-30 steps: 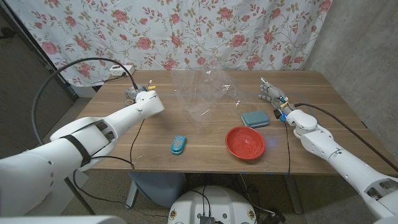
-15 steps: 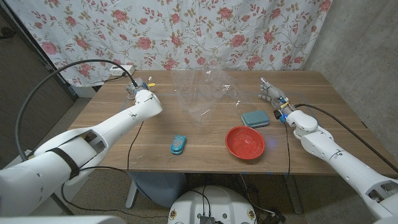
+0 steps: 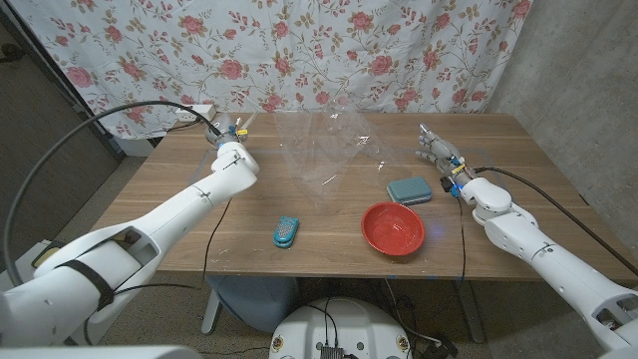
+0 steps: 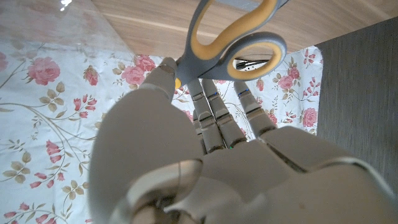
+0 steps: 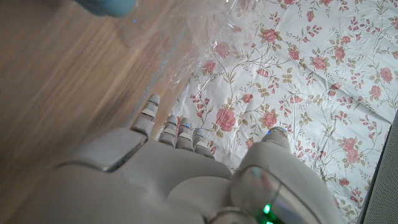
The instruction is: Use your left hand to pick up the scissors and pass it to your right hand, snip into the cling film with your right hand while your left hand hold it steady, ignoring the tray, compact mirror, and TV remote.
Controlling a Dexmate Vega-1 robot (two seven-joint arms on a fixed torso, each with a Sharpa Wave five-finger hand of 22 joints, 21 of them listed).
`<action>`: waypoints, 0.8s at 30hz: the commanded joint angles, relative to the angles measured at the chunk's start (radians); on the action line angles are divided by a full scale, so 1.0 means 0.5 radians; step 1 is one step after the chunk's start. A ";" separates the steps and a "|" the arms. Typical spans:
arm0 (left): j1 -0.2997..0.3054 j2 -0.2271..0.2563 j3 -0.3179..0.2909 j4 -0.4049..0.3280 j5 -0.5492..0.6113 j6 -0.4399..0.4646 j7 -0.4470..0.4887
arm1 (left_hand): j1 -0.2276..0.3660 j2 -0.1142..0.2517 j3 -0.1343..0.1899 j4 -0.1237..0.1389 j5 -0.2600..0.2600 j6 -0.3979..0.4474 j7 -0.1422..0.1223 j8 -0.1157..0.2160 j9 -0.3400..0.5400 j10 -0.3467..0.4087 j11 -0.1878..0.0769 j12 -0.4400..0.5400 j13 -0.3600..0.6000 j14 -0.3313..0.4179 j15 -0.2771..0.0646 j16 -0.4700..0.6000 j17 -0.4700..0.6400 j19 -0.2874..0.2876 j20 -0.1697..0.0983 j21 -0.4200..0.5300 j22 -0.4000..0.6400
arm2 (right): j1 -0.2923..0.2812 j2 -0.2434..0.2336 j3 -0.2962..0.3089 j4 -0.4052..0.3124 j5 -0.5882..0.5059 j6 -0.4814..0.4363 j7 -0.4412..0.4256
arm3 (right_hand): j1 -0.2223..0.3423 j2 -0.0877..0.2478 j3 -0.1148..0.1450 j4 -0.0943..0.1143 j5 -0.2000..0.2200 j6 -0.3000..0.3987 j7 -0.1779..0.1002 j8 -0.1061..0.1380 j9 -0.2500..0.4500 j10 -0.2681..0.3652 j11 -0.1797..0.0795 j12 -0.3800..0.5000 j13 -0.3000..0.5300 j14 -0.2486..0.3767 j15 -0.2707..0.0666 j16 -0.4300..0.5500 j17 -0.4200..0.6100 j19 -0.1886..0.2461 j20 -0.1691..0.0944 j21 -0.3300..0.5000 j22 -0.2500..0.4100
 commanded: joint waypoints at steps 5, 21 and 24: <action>0.258 0.002 -0.242 -0.338 -0.053 -0.265 0.124 | 0.043 0.036 -0.028 0.015 -0.048 0.021 0.027 -0.008 0.008 0.153 -0.238 0.036 0.052 0.041 -0.019 0.067 0.075 0.008 0.000 0.034 0.005 | -0.053 -0.025 0.026 -0.060 0.007 0.015 -0.029 | -0.003 0.004 0.015 -0.005 -0.004 0.001 -0.003 0.010 0.007 -0.016 0.010 0.009 0.000 -0.006 0.010 0.010 0.003 -0.009 0.011 0.011 0.002; 0.391 -0.082 -0.477 -0.439 -0.292 -0.534 0.146 | 0.057 0.036 -0.039 0.014 -0.070 0.037 0.027 -0.006 0.009 0.165 -0.236 0.064 0.073 0.056 -0.021 0.092 0.108 -0.008 -0.003 0.037 0.004 | -0.070 -0.024 0.038 -0.073 0.005 0.031 -0.043 | 0.000 0.007 0.020 -0.007 -0.004 0.003 -0.002 0.010 0.007 -0.013 0.010 0.011 -0.001 -0.006 0.010 0.010 0.003 -0.010 0.011 0.011 0.002; 0.432 -0.132 -0.561 -0.457 -0.412 -0.661 0.138 | 0.057 0.036 -0.040 0.014 -0.072 0.039 0.027 -0.006 0.009 0.166 -0.236 0.066 0.074 0.056 -0.019 0.092 0.109 -0.009 -0.002 0.038 0.004 | -0.075 -0.017 0.042 -0.070 0.004 0.045 -0.051 | -0.002 0.006 0.020 -0.007 -0.004 0.003 -0.001 0.010 0.007 -0.014 0.011 0.010 -0.001 -0.006 0.010 0.010 0.003 -0.010 0.011 0.011 0.002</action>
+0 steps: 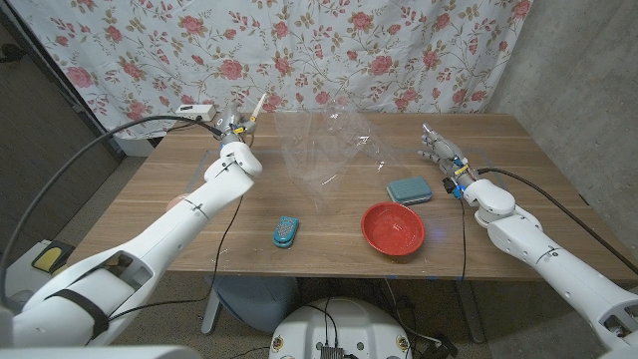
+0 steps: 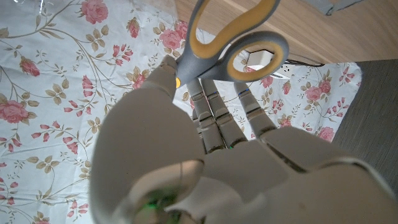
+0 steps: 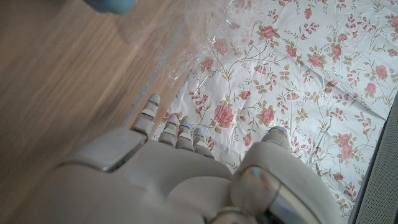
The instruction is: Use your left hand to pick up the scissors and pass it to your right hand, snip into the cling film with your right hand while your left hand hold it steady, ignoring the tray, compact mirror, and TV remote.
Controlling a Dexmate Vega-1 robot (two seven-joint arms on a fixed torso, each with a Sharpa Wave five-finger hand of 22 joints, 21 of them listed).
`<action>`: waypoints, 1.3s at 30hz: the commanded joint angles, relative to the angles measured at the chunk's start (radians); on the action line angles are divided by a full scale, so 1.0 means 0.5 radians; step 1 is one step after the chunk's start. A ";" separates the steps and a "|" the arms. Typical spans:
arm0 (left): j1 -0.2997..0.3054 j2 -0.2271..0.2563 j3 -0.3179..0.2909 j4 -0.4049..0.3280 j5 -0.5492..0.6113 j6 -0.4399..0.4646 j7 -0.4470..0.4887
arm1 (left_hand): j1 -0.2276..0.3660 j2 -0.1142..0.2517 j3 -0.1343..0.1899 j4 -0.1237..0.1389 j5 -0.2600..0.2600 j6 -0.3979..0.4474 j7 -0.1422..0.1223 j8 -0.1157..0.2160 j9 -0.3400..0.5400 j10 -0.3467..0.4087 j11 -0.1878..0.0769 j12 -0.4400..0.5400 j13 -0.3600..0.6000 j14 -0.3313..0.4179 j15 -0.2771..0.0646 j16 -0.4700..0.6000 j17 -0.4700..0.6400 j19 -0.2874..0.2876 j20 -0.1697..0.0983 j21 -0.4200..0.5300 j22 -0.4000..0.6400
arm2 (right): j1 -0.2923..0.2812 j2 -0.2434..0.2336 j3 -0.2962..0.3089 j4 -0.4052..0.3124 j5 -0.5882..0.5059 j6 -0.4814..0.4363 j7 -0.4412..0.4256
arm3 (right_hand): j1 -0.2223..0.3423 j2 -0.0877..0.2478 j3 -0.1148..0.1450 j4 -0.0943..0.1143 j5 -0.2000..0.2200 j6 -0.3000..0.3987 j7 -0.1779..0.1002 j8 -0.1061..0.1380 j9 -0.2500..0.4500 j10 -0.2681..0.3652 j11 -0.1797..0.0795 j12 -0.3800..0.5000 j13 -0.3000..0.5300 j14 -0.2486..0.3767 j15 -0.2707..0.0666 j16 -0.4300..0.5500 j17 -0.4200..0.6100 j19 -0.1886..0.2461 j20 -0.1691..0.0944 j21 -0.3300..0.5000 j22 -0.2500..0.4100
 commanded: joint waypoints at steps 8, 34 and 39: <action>0.135 -0.130 -0.252 -0.121 -0.376 -0.369 -0.030 | 0.020 0.029 -0.011 -0.001 -0.013 0.018 0.008 0.001 0.010 0.202 -0.200 0.015 0.070 0.019 -0.006 0.010 0.009 -0.016 0.001 0.008 0.004 | -0.047 0.005 0.029 -0.014 0.008 0.046 -0.033 | -0.004 0.005 0.012 0.003 -0.005 0.003 -0.003 0.010 0.007 -0.014 0.013 0.011 -0.001 -0.007 0.010 0.010 0.003 -0.010 0.011 0.011 0.002; 0.157 -0.095 -0.271 -0.093 -0.651 -0.852 -0.320 | 0.020 0.031 -0.017 0.007 -0.027 0.036 0.004 -0.004 0.011 0.201 -0.209 0.015 0.059 -0.027 -0.030 0.007 0.036 -0.058 -0.001 0.010 0.003 | -0.122 -0.001 0.068 -0.045 0.024 0.120 -0.049 | -0.002 0.003 0.017 -0.001 -0.005 0.003 -0.002 0.010 0.007 -0.011 0.013 0.012 -0.001 -0.005 0.009 0.010 0.003 -0.009 0.011 0.012 0.002; 0.136 -0.081 -0.258 -0.051 -0.684 -0.939 -0.403 | 0.017 0.035 -0.019 0.011 -0.029 0.022 -0.006 -0.011 0.011 0.191 -0.216 0.013 0.061 -0.049 -0.037 0.003 0.044 -0.079 0.004 0.005 0.002 | -0.150 -0.015 0.083 -0.076 0.023 0.121 -0.068 | -0.003 0.003 0.018 0.000 -0.005 0.002 -0.003 0.010 0.007 -0.011 0.014 0.012 -0.001 -0.003 0.007 0.011 0.003 -0.009 0.011 0.011 0.002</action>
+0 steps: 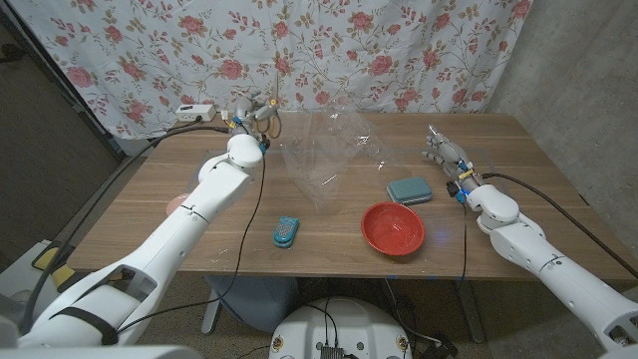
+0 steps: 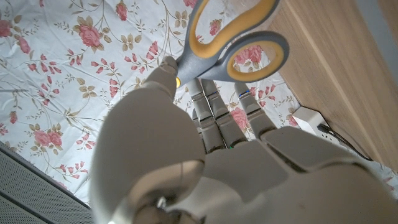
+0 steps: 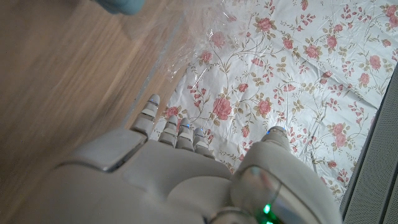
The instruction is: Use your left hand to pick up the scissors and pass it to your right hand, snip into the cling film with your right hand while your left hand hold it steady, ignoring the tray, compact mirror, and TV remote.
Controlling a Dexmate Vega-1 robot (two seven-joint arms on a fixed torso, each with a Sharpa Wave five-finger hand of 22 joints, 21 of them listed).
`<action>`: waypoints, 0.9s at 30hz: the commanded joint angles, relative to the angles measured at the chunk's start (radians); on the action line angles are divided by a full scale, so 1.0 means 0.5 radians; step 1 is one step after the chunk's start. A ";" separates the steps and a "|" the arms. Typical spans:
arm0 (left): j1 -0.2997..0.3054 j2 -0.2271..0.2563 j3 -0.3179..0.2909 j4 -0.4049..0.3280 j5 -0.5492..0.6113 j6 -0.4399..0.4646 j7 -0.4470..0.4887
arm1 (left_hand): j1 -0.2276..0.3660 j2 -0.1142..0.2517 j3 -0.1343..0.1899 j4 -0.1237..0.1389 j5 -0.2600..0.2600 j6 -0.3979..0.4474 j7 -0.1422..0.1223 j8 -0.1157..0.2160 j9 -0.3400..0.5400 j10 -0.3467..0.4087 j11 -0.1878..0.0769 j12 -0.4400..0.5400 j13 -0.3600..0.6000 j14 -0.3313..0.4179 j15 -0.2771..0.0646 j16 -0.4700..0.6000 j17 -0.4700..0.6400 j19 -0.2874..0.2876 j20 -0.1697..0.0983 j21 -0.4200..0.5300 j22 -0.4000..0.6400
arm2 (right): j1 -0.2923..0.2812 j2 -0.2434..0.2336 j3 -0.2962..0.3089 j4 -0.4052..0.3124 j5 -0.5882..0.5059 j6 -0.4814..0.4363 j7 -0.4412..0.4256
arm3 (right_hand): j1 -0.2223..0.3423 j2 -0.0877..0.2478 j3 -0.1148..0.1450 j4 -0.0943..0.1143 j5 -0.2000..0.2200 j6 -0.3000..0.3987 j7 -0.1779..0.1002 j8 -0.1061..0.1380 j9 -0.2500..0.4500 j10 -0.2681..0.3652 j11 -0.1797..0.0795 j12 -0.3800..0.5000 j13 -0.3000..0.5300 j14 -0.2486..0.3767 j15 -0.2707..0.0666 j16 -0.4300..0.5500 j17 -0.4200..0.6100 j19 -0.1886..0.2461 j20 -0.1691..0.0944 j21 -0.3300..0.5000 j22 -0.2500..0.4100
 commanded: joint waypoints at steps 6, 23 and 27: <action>-0.039 0.048 0.015 0.133 -0.177 -0.400 -0.336 | 0.002 0.037 -0.003 0.013 -0.001 0.004 -0.002 -0.013 0.011 0.187 -0.219 0.005 0.061 -0.062 -0.038 -0.008 0.007 -0.027 0.001 0.003 0.001 | -0.074 -0.034 0.041 -0.073 0.006 0.013 -0.038 | -0.002 0.003 0.012 -0.009 -0.005 0.002 -0.004 0.010 0.007 -0.010 0.012 0.012 0.008 -0.005 0.009 0.011 0.003 -0.010 0.011 0.011 0.002; -0.128 0.029 0.060 0.268 -0.338 -0.707 -0.695 | 0.000 0.026 -0.009 0.010 -0.007 0.015 -0.014 -0.012 0.012 0.215 -0.218 0.008 0.027 -0.086 -0.053 -0.026 0.015 -0.075 -0.024 -0.005 -0.001 | -0.100 -0.052 0.060 -0.112 0.004 0.019 -0.043 | -0.002 0.002 0.015 -0.011 -0.006 0.003 -0.003 0.010 0.007 -0.011 0.014 0.012 0.008 -0.003 0.009 0.011 0.003 -0.009 0.011 0.012 0.002; -0.153 0.007 0.076 0.313 -0.359 -0.749 -0.744 | -0.001 0.027 -0.008 0.011 -0.008 0.010 -0.015 -0.015 0.012 0.216 -0.216 0.009 0.021 -0.088 -0.053 -0.033 0.014 -0.080 -0.029 -0.005 -0.002 | -0.114 -0.061 0.069 -0.130 0.006 0.016 -0.050 | -0.002 0.002 0.016 -0.011 -0.005 0.003 -0.004 0.010 0.007 -0.011 0.013 0.012 0.008 -0.004 0.010 0.011 0.002 -0.008 0.011 0.012 0.002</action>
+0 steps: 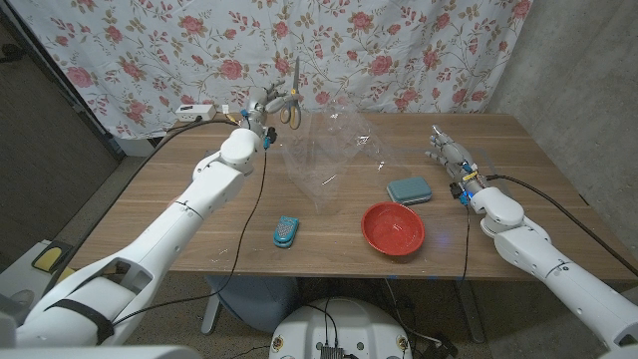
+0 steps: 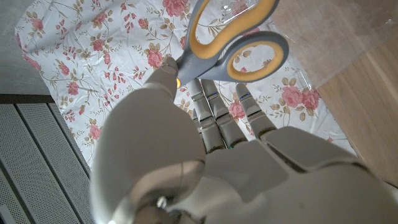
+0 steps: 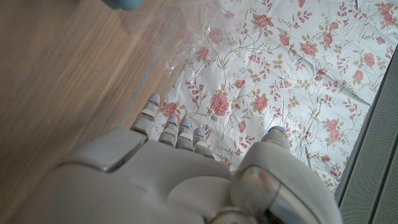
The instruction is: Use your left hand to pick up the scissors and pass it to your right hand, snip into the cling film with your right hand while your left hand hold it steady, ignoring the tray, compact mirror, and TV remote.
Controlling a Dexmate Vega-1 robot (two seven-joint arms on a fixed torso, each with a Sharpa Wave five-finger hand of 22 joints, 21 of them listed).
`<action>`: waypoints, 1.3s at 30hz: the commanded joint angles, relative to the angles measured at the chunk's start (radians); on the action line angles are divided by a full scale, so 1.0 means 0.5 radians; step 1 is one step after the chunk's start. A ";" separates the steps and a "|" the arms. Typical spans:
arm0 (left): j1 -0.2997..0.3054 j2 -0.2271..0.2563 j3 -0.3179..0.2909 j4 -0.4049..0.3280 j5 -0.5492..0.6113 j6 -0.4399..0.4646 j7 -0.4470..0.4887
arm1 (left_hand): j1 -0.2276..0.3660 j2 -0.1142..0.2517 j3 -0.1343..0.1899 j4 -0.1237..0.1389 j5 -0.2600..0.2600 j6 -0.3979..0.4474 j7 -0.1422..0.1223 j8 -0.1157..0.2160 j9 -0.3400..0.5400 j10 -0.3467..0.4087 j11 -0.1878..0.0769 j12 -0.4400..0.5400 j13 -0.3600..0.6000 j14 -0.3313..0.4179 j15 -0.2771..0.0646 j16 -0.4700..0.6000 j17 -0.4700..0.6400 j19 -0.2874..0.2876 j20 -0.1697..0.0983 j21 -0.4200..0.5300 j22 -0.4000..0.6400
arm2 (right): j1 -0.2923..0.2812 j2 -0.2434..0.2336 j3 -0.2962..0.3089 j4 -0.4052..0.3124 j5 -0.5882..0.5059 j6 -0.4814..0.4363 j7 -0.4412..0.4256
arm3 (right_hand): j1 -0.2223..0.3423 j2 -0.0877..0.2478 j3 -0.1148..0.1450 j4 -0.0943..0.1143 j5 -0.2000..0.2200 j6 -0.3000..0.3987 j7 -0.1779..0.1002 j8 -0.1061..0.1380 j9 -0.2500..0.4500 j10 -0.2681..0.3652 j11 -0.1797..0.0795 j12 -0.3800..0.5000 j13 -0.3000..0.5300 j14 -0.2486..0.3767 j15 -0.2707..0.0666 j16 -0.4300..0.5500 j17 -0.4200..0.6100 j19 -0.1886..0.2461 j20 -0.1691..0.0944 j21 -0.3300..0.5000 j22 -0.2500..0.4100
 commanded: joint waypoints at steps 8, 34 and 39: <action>-0.120 -0.076 0.062 0.243 -0.182 -0.280 -0.378 | -0.007 0.011 0.005 0.009 0.006 -0.006 -0.004 -0.020 0.002 0.221 -0.210 0.017 0.007 -0.078 -0.060 -0.017 0.002 -0.013 -0.016 -0.003 -0.004 | -0.060 -0.038 0.038 -0.069 0.003 -0.001 -0.026 | -0.001 0.001 0.009 -0.004 -0.006 0.003 -0.003 0.010 0.007 -0.009 0.011 0.013 0.008 -0.005 0.011 0.010 0.002 -0.006 0.010 0.013 0.002; -0.229 -0.102 0.091 0.372 -0.500 -0.347 -0.903 | -0.011 0.011 0.005 0.009 0.004 -0.016 -0.006 -0.025 0.001 0.219 -0.211 0.029 -0.027 -0.092 -0.068 -0.054 0.006 -0.059 -0.011 -0.011 -0.011 | -0.128 -0.029 0.063 -0.112 0.016 0.046 -0.032 | 0.004 0.004 0.017 -0.007 -0.006 0.005 -0.003 0.011 0.007 -0.009 0.011 0.013 0.007 -0.001 0.012 0.012 0.002 -0.006 0.011 0.012 0.002; -0.269 -0.087 0.105 0.408 -0.532 -0.358 -1.030 | -0.011 0.015 0.005 0.010 0.004 -0.023 -0.006 -0.028 0.001 0.216 -0.213 0.031 -0.031 -0.098 -0.070 -0.058 0.010 -0.069 -0.006 -0.013 -0.012 | -0.143 -0.033 0.069 -0.131 0.012 0.051 -0.040 | 0.004 0.004 0.019 -0.007 -0.006 0.005 -0.003 0.011 0.007 -0.010 0.012 0.012 0.007 -0.002 0.010 0.011 0.002 -0.006 0.011 0.012 0.002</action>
